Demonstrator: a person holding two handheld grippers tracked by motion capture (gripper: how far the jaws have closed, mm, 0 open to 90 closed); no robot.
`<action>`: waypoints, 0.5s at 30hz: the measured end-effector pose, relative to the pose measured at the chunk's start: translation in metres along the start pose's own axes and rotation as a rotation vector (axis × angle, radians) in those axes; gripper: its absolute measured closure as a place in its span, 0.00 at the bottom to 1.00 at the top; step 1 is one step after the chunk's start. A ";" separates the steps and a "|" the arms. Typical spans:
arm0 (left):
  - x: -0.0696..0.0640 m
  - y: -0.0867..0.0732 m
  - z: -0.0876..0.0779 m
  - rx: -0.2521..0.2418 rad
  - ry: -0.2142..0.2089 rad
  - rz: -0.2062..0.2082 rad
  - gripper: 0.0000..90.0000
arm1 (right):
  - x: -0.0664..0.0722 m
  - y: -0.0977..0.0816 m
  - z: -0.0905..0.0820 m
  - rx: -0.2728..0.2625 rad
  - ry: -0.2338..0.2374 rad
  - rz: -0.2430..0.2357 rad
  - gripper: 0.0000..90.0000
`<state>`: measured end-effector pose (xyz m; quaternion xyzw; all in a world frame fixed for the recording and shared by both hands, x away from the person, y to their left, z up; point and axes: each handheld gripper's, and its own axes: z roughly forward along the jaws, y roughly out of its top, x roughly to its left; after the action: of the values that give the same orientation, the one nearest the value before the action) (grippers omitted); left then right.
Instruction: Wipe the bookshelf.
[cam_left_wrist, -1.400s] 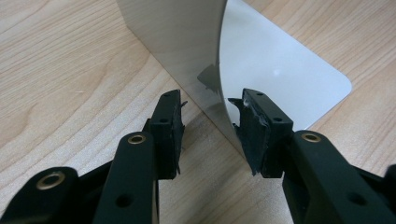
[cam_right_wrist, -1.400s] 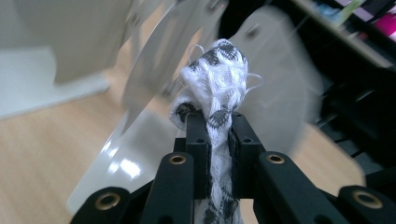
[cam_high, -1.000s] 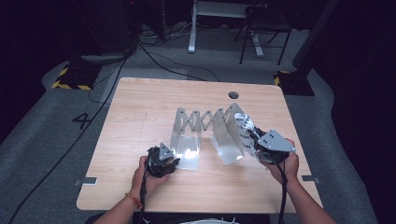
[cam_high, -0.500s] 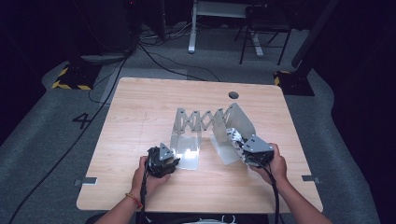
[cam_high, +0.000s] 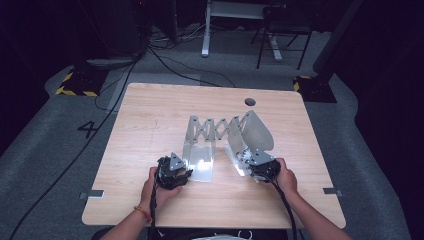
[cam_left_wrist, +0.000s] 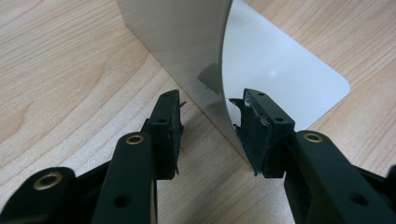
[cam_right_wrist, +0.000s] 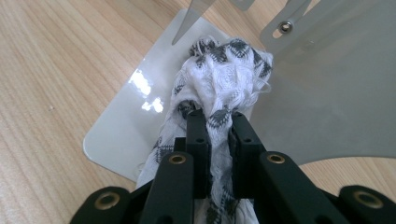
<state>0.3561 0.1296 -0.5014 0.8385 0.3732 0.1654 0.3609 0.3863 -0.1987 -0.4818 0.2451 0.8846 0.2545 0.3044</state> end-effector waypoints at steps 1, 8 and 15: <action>0.000 0.000 0.000 0.001 -0.003 -0.001 0.65 | 0.000 0.000 0.000 0.006 -0.009 0.002 0.91; 0.000 0.001 0.000 0.003 -0.002 0.012 0.65 | -0.009 0.002 -0.016 -0.039 -0.107 -0.004 0.91; 0.000 0.001 0.000 0.001 -0.003 0.013 0.65 | -0.019 0.022 -0.051 -0.168 -0.233 -0.009 0.91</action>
<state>0.3568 0.1294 -0.5012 0.8413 0.3674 0.1665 0.3600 0.3715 -0.2086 -0.4260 0.2428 0.8199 0.2960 0.4256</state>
